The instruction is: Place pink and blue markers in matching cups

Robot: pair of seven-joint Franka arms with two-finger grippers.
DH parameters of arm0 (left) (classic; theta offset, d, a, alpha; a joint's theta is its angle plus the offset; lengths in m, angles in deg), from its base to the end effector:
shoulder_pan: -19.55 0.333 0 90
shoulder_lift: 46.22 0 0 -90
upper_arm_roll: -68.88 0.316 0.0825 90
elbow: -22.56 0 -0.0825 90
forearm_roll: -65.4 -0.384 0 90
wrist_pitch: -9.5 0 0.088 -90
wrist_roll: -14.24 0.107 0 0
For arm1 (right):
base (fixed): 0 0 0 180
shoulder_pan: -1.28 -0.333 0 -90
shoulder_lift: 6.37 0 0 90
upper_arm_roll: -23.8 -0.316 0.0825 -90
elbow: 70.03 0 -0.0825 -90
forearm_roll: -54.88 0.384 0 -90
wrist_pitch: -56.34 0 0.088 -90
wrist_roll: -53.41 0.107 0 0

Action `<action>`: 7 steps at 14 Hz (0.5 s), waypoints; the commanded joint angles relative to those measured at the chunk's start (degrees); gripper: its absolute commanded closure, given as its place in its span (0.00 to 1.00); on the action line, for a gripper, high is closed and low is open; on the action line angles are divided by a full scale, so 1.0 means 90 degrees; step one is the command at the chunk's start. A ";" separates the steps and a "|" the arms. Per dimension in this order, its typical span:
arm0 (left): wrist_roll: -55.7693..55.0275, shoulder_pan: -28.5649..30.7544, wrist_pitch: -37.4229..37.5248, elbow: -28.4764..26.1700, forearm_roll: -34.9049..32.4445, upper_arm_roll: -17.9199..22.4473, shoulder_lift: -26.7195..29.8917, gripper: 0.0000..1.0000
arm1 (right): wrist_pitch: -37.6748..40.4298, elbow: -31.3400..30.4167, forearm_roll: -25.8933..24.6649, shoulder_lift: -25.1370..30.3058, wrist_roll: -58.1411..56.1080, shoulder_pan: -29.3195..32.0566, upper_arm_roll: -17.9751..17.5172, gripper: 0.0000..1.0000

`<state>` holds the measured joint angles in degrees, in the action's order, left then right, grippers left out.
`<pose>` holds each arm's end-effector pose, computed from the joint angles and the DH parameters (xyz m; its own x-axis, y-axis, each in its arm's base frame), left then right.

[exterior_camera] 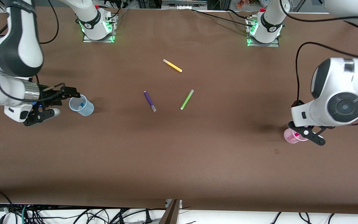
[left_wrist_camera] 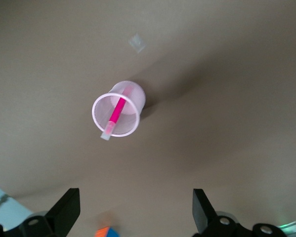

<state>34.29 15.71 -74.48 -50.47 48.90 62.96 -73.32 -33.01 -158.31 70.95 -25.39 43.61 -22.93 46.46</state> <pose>0.6630 -0.0667 0.4676 0.8253 -0.4534 -0.3367 -0.5168 -0.8467 -0.1266 0.6185 0.0744 0.4547 0.9501 0.1803 -0.2545 0.1338 -0.9727 -0.1895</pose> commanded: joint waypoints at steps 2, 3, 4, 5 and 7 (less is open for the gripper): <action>-0.1248 0.0026 0.0502 0.0690 0.1116 0.0081 0.0248 0.00 | 0.0279 -0.0054 -0.0972 0.0666 0.1459 0.0431 -0.0728 0.00; -0.1541 -0.0013 0.0445 0.0654 0.1332 0.0237 0.0500 0.00 | 0.0240 -0.0152 -0.1109 0.0919 0.1459 0.0860 -0.1127 0.00; -0.2075 0.0016 0.0222 0.0238 0.1624 0.0296 0.0831 0.00 | 0.0278 -0.0211 -0.1266 0.1154 0.1459 0.1231 -0.1382 0.00; -0.2748 0.0036 -0.0244 -0.0318 0.1927 0.0413 0.1279 0.00 | 0.0289 -0.0250 -0.1567 0.1398 0.1459 0.1496 -0.1549 0.00; -0.3320 0.0036 -0.1639 -0.1985 0.2047 0.0570 0.2381 0.00 | 0.0220 -0.0280 -0.1804 0.1808 0.1440 0.1936 -0.1794 0.00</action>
<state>9.44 15.88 -78.82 -51.32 65.21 66.80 -63.59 -30.74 -157.94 56.75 -14.75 55.91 -9.75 33.71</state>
